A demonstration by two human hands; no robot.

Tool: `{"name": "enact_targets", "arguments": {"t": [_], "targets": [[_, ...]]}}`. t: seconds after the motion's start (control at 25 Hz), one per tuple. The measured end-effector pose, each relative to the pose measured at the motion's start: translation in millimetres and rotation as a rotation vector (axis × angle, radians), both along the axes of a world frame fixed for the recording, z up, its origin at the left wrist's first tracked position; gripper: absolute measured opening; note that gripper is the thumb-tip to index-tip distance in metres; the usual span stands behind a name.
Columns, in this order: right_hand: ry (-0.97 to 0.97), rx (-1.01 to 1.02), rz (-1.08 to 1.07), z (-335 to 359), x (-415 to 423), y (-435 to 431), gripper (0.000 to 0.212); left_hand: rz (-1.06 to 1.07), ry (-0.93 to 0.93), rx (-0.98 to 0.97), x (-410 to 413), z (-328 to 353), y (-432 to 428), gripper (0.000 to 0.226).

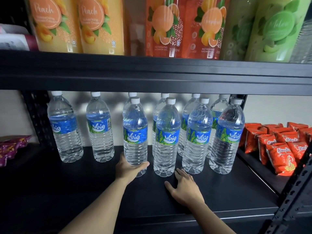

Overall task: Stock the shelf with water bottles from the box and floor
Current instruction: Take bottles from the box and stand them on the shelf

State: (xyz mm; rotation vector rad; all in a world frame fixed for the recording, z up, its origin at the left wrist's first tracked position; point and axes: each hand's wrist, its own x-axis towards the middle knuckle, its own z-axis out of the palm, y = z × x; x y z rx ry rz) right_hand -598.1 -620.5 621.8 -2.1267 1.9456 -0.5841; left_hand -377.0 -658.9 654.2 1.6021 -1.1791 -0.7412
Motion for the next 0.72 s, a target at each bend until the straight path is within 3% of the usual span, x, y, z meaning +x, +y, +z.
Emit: {"name": "enact_targets", "arguments": {"t": [0.2,0.32,0.52,0.64,0.72], "targets": [[-0.034,0.005,0.002,3,-1,2,0.074,-0.067,-0.073,0.052,6,-4,8,0.097],[-0.074,-0.052,-0.04,7,0,7,0.056,-0.052,-0.069,0.018,13,-17,27,0.1],[-0.166,-0.166,-0.088,15,8,23,0.035,0.105,-0.116,-0.144,29,-27,75,0.039],[-0.386,-0.118,0.057,11,43,42,0.017,0.224,-0.158,-0.204,48,-23,127,0.019],[-0.457,-0.107,0.236,5,85,61,0.02,0.283,-0.224,-0.214,62,-23,169,0.013]]}}
